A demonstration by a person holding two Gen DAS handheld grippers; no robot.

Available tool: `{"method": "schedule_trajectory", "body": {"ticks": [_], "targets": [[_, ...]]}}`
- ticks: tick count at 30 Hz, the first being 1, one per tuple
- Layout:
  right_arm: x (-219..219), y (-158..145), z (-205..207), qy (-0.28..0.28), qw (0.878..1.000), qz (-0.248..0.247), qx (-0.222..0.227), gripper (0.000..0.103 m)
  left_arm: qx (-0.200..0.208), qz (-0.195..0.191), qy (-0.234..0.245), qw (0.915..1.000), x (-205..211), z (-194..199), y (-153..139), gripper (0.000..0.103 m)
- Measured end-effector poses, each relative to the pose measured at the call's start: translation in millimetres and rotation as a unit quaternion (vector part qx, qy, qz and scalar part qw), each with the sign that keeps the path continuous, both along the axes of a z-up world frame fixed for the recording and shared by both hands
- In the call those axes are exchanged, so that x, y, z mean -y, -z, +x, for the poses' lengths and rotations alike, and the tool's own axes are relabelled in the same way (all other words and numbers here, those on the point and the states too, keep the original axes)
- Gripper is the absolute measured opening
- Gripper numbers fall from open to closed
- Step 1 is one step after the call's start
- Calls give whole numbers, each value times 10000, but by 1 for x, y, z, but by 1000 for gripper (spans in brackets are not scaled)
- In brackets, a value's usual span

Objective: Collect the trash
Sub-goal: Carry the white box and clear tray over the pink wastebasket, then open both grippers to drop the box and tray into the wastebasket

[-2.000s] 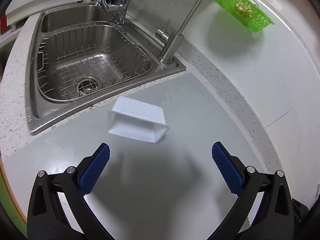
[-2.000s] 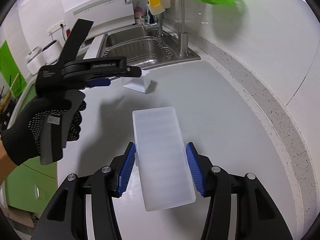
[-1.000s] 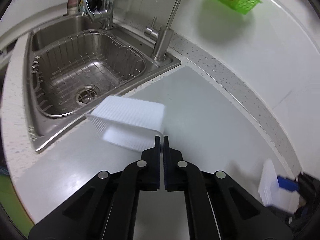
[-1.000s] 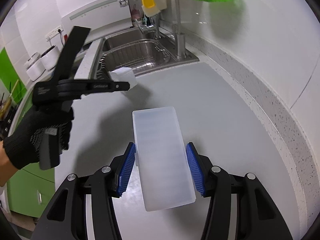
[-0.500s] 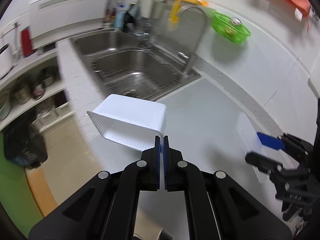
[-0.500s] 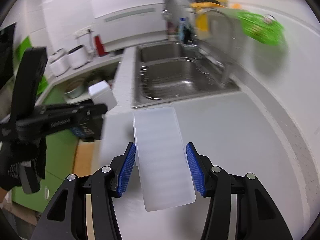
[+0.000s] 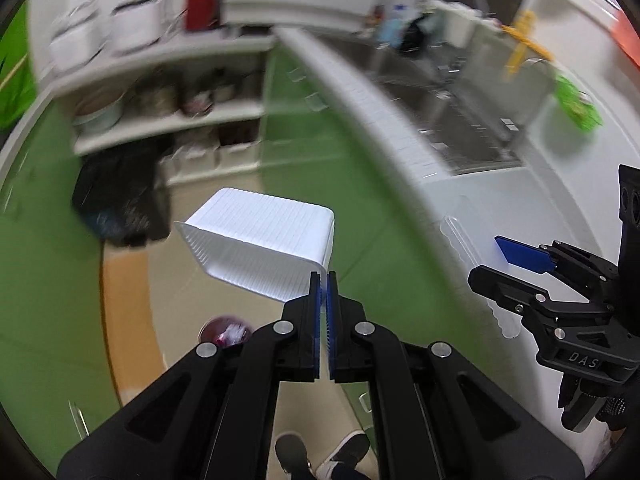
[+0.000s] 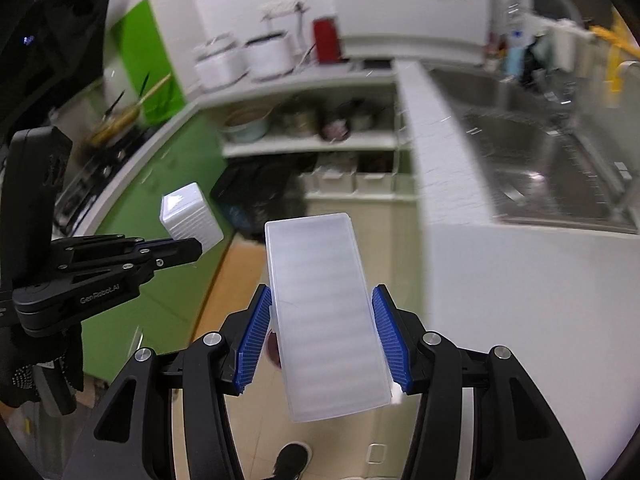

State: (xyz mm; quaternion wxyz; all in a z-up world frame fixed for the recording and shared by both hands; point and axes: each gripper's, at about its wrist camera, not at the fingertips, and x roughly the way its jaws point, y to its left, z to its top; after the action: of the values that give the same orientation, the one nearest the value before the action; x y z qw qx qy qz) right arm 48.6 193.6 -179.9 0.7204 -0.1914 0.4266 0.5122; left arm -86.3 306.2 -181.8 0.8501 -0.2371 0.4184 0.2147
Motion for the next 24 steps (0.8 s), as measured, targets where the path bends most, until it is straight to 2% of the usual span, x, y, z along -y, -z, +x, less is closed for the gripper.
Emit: {"method": "schedule_trajectory", "body": {"ticks": [3,6,10,15,18,24], "targets": [[-32,40,-14,-168,9994,-260,-120,51,-191,-255,-259,9992,-27,-25,43,2],[-64,92,-22,-304,9978,-526,-272,51,-394,-476,-414,9972,-47,-37,88,2],[-90,165,-36,-414,9949,-837,-385,51,-674,-725,-546,9936,-75,-45,170,2],[-103,235,-42,-477,9916,-1103,-469,51,-902,-873,-570,9905,-95,-47,262,2],[-107,261,-41,-465,9907,-1189,-480,51,-995,-994,-620,9881,-110,-48,313,2],[-109,298,-35,-390,9892,-1303,-550,51,-1083,-1060,-585,9867,-126,-46,365,3]]}}
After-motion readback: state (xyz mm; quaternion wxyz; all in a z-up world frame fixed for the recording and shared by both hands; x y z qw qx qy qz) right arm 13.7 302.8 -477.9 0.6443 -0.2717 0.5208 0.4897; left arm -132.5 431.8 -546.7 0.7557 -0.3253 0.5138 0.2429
